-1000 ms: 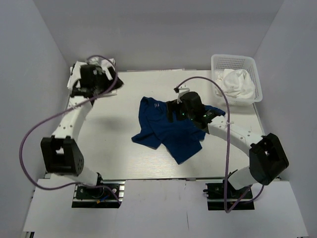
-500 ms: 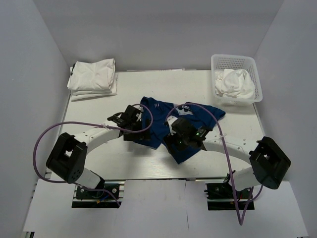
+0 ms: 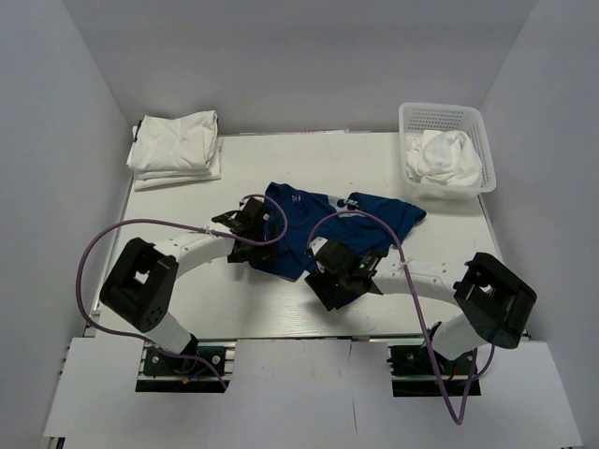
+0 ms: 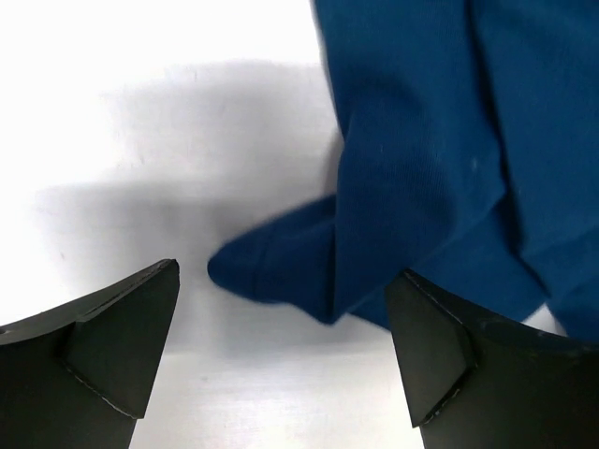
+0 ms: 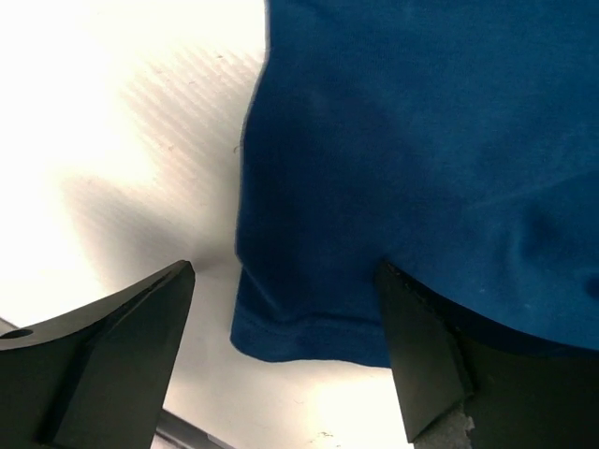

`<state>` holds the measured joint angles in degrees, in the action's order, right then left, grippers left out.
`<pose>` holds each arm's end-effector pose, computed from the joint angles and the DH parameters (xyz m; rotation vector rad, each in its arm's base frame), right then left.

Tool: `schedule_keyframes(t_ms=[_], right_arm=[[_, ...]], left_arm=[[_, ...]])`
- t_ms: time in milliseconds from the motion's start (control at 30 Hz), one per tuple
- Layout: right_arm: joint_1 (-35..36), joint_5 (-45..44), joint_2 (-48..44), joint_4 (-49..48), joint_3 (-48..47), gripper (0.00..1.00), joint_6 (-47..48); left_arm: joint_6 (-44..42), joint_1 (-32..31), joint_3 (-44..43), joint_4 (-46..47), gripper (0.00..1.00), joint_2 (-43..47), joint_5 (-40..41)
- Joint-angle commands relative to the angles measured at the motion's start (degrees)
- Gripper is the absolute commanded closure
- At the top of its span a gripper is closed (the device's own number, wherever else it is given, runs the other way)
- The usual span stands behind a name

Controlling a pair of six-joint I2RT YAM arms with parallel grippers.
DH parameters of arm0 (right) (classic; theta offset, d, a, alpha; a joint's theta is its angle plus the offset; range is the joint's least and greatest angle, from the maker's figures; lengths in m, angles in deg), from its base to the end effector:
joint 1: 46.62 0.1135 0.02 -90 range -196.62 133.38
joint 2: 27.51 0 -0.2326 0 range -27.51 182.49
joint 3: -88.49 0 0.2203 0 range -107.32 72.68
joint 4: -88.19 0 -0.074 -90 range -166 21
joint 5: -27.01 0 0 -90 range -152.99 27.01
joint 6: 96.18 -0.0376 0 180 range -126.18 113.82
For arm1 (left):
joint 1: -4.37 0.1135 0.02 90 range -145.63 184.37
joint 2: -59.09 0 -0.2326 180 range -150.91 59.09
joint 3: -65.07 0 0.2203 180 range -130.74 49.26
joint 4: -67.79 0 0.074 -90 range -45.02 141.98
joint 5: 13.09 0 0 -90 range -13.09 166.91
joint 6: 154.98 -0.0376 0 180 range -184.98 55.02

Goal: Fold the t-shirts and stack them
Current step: Flatten out the tshirt

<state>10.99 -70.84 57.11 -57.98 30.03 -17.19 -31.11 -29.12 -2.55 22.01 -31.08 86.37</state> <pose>0.1391 0.2097 0.1516 -0.9932 2.4280 0.2476 0.2246 -0.1412 0.1584 -0.0524 2.7348 -0.1020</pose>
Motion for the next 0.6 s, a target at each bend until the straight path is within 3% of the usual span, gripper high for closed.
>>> schedule_keyframes(t_ms=[0, 67, 167, 200, 233, 300, 333, 367, 467, 567], right_arm=[[0.3, -2.0, 2.5, 2.0, -0.6, 0.18, -2.4], [0.2, -2.8, 3.4, 2.5, -0.7, 0.21, -3.1], [0.2, -5.5, 4.3, 3.5, -1.2, 0.36, -5.1], [0.2, -7.7, 4.2, 3.7, -1.8, 0.56, -6.3], [0.0, -9.9, 4.1, 3.9, -2.0, 0.67, -7.0], [-0.4, -14.7, 2.8, 4.0, -3.6, 0.94, -9.2], [-0.7, -17.3, 2.6, 4.0, -4.8, 0.97, -10.3], [-1.0, -20.3, 2.0, 4.0, -5.6, 1.0, -11.2], [-2.6, -28.5, 0.7, 3.3, -11.0, 1.0, -12.7], [-4.6, -39.7, -1.2, 1.0, -16.6, 1.0, -11.9]], left_arm=[[-1.6, -0.1, -1.7, 2.1, 0.0, -1.6, 2.2], [-2.8, -0.1, -1.7, 3.6, 0.0, -3.5, 1.0], [-4.0, -0.1, -2.2, 5.6, 0.06, -6.2, -0.8], [-4.0, -0.1, -2.8, 5.6, 0.12, -6.8, -1.4], [-4.0, -0.1, -2.9, 6.2, 0.32, -7.3, -1.5], [-4.0, -0.1, -4.3, 6.2, 0.53, -8.1, -1.5], [-4.0, -0.1, -4.9, 5.5, 0.82, -8.1, -0.5], [-3.1, 0.4, -6.4, 4.8, 0.98, -8.1, 2.0], [-1.3, 1.0, -9.1, 3.2, 1.0, -7.3, 6.4], [1.9, 1.0, -14.0, -0.4, 1.0, -6.8, 18.9]])
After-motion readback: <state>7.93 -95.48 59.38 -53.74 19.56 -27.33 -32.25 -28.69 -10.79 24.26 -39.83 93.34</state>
